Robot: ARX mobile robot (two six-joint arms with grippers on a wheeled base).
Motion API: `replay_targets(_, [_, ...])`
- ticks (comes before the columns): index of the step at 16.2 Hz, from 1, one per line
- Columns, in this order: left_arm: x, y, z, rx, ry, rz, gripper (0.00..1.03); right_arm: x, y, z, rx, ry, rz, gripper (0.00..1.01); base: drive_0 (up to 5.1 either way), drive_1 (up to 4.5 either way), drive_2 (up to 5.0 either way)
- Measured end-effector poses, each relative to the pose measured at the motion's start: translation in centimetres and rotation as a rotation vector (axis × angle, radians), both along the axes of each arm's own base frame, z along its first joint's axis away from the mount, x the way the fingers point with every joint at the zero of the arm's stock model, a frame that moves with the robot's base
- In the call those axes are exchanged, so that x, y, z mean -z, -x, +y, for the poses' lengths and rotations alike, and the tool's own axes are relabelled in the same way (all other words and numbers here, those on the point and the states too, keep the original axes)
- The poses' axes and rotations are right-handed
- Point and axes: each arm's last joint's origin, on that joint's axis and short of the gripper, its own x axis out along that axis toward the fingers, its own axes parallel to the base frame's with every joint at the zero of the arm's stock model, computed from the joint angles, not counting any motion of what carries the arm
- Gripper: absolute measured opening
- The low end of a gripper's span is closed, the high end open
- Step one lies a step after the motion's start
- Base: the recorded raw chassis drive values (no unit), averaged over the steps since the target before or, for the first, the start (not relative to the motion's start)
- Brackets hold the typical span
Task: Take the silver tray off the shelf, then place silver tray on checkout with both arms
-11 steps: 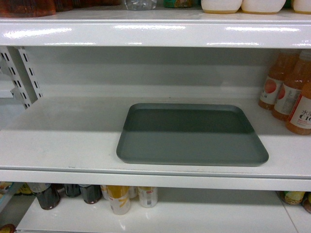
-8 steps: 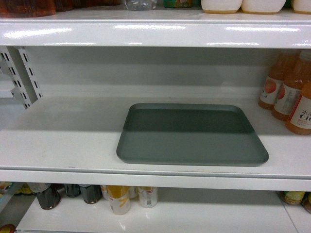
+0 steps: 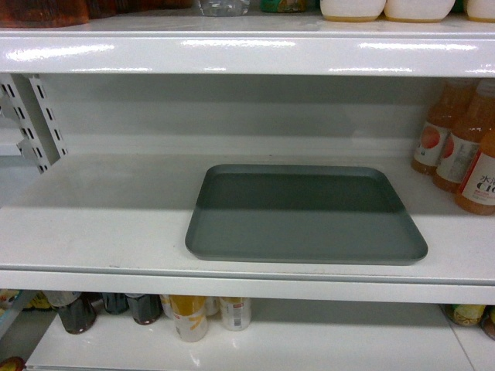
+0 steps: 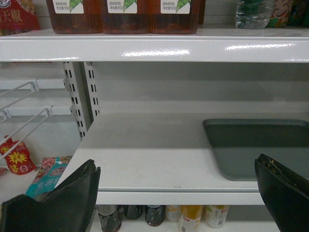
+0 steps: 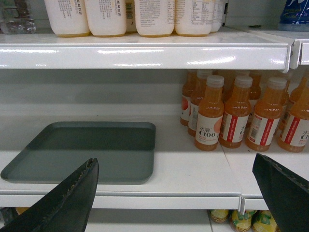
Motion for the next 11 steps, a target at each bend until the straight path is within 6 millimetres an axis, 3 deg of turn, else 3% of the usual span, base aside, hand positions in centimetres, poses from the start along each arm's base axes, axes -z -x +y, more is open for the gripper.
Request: replay_targets(11, [0.00, 0.00, 0.00, 0.000, 0.000, 0.000, 0.98, 0.00, 0.00, 0.00, 0.000, 0.000, 0.000, 0.98, 0.0, 0.00, 0.0])
